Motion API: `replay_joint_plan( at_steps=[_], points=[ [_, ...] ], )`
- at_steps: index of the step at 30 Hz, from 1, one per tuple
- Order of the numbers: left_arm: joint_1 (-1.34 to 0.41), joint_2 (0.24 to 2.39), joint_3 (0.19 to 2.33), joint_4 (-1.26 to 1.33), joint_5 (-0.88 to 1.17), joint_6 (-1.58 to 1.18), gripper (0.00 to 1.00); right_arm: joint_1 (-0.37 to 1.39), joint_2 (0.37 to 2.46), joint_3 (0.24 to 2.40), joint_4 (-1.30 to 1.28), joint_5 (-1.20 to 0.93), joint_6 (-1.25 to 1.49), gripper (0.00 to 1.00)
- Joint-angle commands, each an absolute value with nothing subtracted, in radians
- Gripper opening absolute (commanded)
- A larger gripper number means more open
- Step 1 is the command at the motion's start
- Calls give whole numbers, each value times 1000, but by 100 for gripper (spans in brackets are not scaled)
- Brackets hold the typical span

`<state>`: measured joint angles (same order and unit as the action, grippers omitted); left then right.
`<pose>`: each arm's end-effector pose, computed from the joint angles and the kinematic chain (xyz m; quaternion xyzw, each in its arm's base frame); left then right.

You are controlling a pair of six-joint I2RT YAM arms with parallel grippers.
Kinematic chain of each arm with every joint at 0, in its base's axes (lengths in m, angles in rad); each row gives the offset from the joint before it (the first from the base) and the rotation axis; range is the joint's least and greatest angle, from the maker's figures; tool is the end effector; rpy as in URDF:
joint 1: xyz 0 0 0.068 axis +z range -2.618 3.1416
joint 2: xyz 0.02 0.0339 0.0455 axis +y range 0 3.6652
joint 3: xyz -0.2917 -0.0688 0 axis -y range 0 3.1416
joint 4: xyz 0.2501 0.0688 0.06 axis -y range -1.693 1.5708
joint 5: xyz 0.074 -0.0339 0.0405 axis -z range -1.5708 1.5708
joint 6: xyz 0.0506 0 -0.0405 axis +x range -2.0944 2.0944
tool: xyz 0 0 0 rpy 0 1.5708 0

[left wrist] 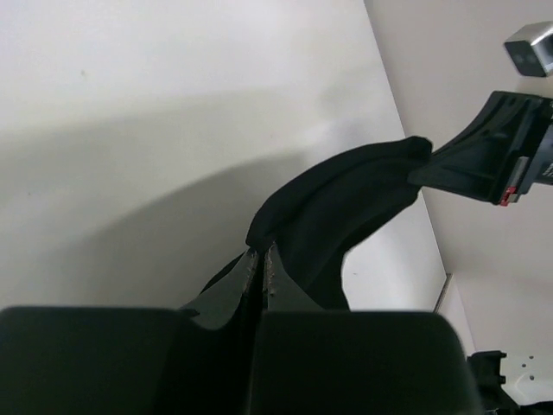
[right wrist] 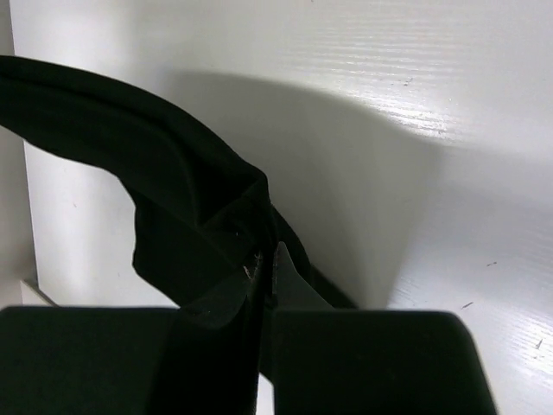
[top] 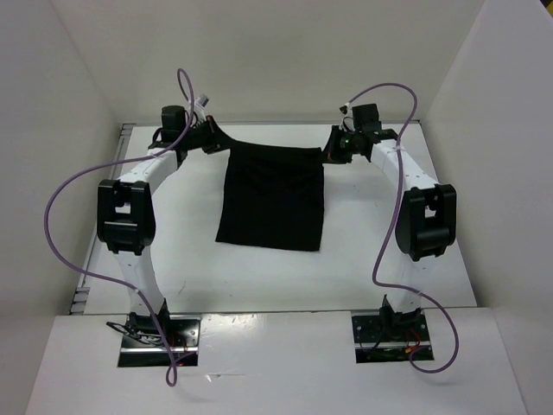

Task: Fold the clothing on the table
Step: Fold the skirt

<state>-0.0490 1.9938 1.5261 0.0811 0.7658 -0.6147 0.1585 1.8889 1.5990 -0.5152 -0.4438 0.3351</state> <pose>0.4900 -0.0591 0.2786 -0.0146 0.7973 -0.4618 0.3884 0.4419 0.0926 0.2903 -0.0021 0.9086 0.2870 0.3035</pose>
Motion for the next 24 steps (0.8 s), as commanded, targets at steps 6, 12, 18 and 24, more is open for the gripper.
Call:
replay_joint_plan(
  at_steps=[6,12,18,24],
  points=[
    [-41,1983,1513,143,788,-617,0,144,1862,1583,-474,-428,314,3],
    [-41,1892,1350,143,755,-584,0,153,1780,1434,-485,-446,314,3],
    [-41,1793,1178,156,710,-584,0,186,1703,1348,-529,-416,305,3],
    [-41,1715,1138,71,676,-569,0,227,1660,1306,-574,-397,305,3]
  ],
)
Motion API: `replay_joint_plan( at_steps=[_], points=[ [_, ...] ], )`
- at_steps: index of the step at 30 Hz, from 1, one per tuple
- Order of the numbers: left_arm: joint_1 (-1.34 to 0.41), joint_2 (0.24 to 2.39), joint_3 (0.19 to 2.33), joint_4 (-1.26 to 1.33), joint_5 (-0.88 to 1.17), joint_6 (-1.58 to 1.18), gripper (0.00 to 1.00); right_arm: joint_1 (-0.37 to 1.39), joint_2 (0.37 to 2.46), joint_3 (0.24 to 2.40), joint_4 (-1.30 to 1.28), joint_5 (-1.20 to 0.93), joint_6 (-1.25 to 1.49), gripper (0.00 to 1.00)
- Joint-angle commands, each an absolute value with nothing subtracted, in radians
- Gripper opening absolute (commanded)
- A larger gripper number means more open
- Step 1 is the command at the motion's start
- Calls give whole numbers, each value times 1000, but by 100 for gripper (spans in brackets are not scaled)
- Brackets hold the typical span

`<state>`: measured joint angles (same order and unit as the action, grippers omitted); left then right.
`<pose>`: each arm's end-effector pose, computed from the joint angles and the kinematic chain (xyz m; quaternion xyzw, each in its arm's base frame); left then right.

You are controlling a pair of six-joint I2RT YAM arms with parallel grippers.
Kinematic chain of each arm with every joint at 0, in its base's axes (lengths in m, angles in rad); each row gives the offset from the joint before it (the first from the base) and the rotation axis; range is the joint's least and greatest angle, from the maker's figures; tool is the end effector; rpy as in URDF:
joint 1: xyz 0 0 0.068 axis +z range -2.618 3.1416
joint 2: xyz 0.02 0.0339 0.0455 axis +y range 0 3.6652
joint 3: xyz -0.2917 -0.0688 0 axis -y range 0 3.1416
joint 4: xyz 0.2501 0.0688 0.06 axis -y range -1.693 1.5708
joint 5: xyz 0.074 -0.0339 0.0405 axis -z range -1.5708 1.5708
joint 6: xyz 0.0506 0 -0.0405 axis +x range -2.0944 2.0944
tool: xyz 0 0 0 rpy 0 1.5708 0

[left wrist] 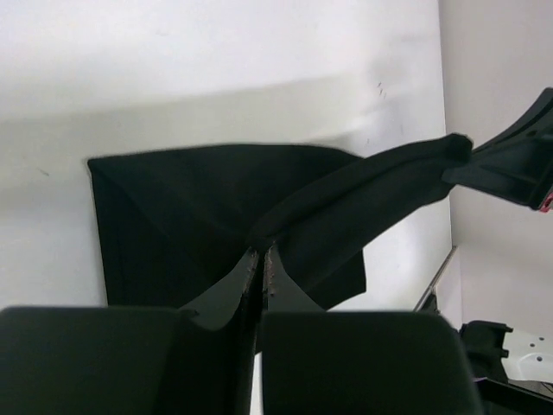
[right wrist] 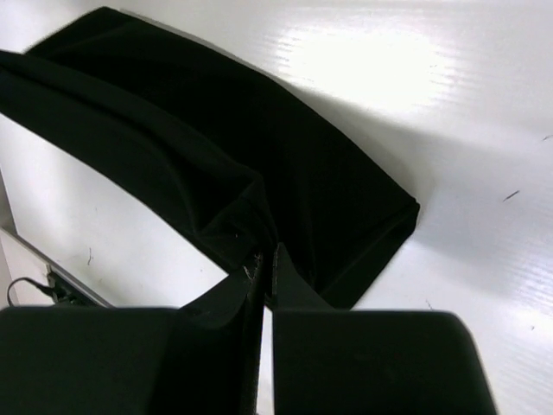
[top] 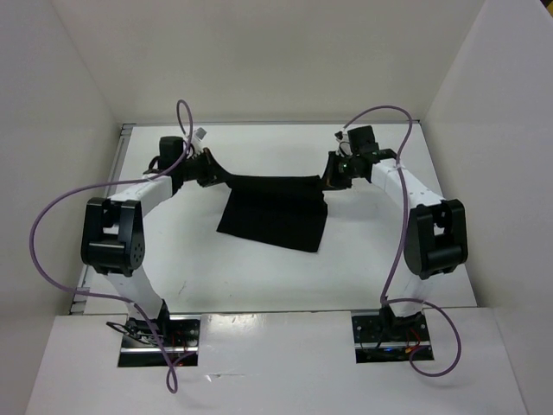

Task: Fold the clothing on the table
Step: Fold the skirt

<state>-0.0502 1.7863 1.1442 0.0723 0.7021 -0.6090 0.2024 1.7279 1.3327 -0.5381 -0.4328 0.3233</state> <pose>0.4113 -0.0534 0.2360 -0.0686 0.8374 -0.4313 0.3287 0.3787 0.0994 0.2643 -0.0111 0.9299 0.2764 0.2426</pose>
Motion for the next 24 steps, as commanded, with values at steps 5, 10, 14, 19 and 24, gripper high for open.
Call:
replay_joint_plan(
  at_steps=[5,10,14,19,24],
  points=[
    [-41,1669,1129,38,687,-569,0,259,1640,1295,-612,-379,305,3],
    [-41,1646,1118,-14,687,-548,0,290,1640,1285,-634,-370,305,3],
    [-41,1637,1098,-50,687,-538,0,299,1631,1267,-655,-370,305,3],
    [-41,1606,1078,-173,696,-509,0,308,1621,1267,-692,-348,314,3],
    [-61,1624,1078,-371,652,-404,1,319,1631,1249,-765,-348,305,3]
  ],
)
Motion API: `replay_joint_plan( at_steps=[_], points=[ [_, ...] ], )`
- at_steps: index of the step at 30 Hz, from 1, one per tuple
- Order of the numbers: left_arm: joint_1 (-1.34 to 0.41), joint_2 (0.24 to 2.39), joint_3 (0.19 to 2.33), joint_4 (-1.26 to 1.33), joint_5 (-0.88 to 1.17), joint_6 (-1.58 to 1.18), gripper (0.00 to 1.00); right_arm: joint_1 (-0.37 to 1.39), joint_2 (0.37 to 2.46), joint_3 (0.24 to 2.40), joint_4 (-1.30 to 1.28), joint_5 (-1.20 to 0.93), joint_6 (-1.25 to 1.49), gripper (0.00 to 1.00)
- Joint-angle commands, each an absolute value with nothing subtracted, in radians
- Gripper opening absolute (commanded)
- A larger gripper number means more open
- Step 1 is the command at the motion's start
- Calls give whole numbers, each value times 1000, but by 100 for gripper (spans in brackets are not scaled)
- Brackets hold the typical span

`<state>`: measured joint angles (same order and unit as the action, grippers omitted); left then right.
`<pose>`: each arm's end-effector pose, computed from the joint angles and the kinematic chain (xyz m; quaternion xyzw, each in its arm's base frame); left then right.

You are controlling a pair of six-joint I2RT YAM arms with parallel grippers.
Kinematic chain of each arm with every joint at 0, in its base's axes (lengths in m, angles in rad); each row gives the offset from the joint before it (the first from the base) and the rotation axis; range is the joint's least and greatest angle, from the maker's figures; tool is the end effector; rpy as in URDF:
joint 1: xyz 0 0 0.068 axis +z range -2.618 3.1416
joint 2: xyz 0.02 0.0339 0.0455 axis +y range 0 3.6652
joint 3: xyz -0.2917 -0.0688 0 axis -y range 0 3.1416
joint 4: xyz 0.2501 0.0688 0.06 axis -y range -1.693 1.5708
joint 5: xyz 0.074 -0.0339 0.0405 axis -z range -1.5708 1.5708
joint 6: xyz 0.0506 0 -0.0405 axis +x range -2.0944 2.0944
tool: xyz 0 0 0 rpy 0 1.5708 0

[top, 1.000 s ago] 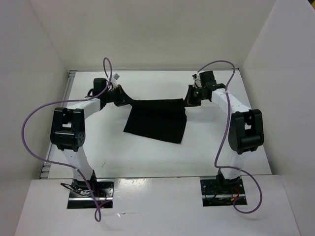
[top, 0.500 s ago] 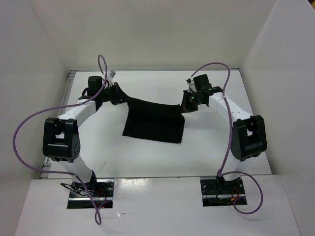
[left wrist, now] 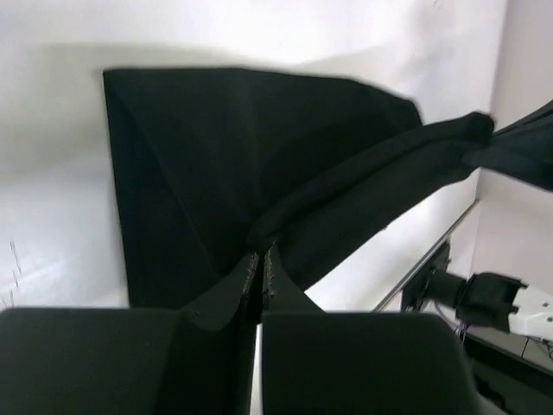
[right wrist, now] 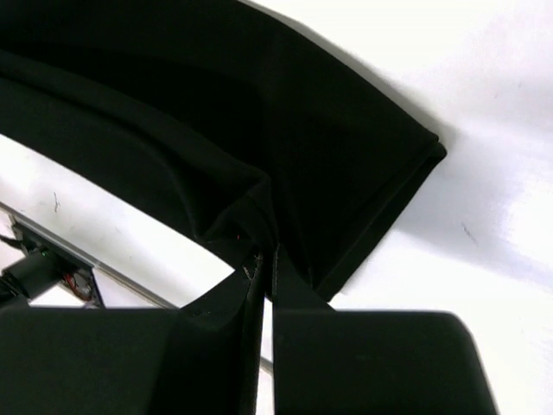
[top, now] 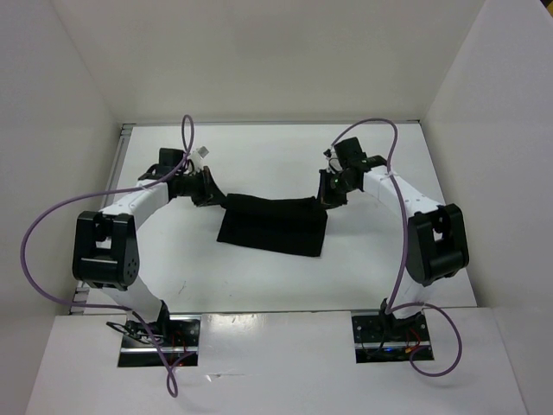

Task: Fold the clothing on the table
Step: Fold the skirt

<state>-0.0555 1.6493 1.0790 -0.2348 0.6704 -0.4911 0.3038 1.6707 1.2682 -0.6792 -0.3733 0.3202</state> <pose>0.3622 -0.0516 0.2379 -0.0693 0.8818 -0.3890 0.2573 0.3376 0.1252 0.2541 -0.0371 0.9537 0.2444 0.1712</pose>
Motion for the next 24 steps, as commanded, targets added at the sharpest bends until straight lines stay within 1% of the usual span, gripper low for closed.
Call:
replay_joint_plan(
  at_steps=[1,3,4,5,8,9,12,14,16,19,20,24],
  points=[
    [-74,1624,1057,-385,661,-388,4,319,1640,1240,-779,-348,305,5],
    [-86,1612,1036,-423,661,-379,8,328,1640,1229,-801,-327,316,8],
    [-98,1602,1026,-436,673,-379,11,328,1640,1215,-824,-327,316,13],
    [-98,1588,1006,-465,673,-368,21,328,1640,1215,-834,-327,327,21],
    [-120,1546,982,-537,703,-335,30,328,1622,1189,-888,-350,336,27],
    [-120,1531,973,-552,715,-325,31,328,1605,1180,-905,-341,351,30],
    [-130,1457,959,-598,738,-325,32,328,1497,1210,-982,-309,394,31],
    [-130,1409,968,-598,752,-347,34,328,1450,1256,-994,-288,419,34],
    [-130,1399,991,-588,761,-365,35,328,1436,1281,-985,-270,442,34],
    [-130,1426,1066,-574,716,-365,35,328,1494,1290,-898,-288,466,28],
    [-130,1460,1084,-546,706,-365,35,328,1511,1290,-824,-288,466,25],
    [-130,1569,1178,-433,696,-409,35,337,1645,1301,-669,-308,518,16]
  ],
)
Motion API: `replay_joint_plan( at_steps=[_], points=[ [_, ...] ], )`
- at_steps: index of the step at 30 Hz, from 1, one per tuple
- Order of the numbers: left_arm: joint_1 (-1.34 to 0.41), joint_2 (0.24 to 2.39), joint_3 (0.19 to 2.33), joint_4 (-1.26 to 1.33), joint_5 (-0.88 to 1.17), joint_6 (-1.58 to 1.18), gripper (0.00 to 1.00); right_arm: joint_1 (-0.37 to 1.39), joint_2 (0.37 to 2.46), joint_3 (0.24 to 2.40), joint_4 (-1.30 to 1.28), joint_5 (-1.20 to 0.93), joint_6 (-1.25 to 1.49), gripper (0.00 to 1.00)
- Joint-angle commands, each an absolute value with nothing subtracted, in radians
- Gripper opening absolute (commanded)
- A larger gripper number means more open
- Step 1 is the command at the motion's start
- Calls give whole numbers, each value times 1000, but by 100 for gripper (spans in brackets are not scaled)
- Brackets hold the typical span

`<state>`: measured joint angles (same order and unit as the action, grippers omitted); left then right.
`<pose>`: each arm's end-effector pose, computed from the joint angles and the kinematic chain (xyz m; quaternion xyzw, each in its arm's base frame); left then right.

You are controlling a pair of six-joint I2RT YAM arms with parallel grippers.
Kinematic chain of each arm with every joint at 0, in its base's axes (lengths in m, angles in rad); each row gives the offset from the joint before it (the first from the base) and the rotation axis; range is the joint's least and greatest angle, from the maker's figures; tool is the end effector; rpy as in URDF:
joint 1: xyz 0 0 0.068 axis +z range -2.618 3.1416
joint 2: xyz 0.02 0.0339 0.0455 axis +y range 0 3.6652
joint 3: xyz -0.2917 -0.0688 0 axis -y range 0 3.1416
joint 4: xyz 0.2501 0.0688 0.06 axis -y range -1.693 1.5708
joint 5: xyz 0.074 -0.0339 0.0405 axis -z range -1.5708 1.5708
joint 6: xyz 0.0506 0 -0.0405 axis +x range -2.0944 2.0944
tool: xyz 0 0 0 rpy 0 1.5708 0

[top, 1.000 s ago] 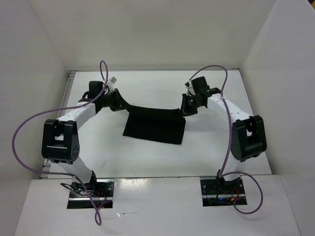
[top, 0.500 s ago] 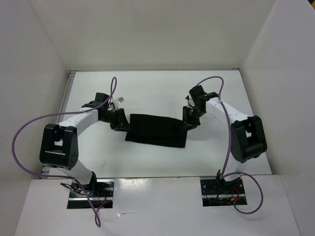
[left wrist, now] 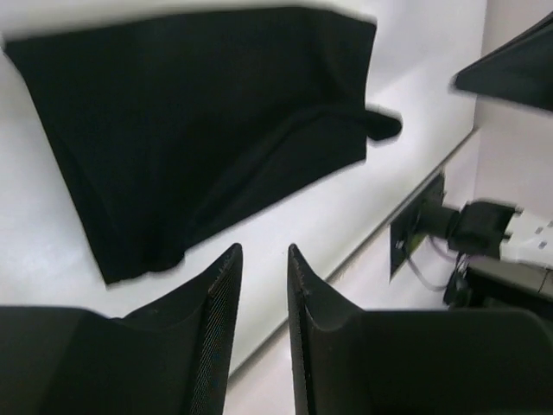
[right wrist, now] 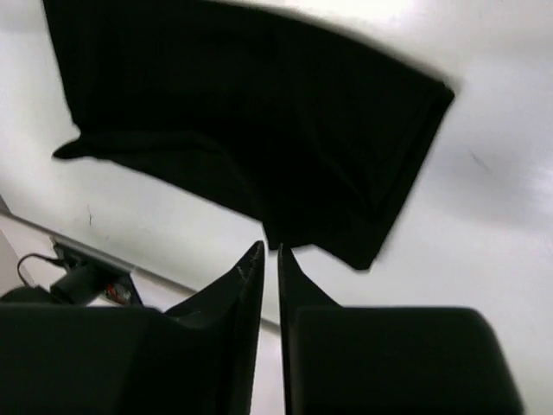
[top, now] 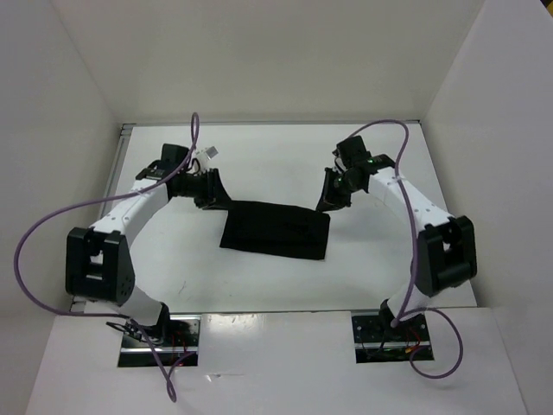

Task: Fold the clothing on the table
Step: Fold the skirt

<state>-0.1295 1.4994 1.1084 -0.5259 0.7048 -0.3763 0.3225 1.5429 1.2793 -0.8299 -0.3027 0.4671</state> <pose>0.3148 -0.0741 0.2753 0.0006 0.8957 -0.3919 0.2100 0.3036 0.1174 0.2892 0.0338 0.9606 0.2251 0.1594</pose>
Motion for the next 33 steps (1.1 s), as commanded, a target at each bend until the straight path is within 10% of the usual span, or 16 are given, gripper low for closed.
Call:
replay_joint_plan(
  at_steps=[1,8,26,33],
  points=[
    [-130,1616,1195,-375,696,-441,35,337,1669,1301,-646,-308,528,14],
    [-140,1894,1357,-298,701,-466,0,370,1862,1423,-565,-330,537,8],
    [-190,2075,1355,-337,635,-425,0,580,1991,1376,-521,-454,539,7],
    [-209,2094,1345,-318,635,-425,0,704,1714,1267,-728,-494,495,7]
  ],
)
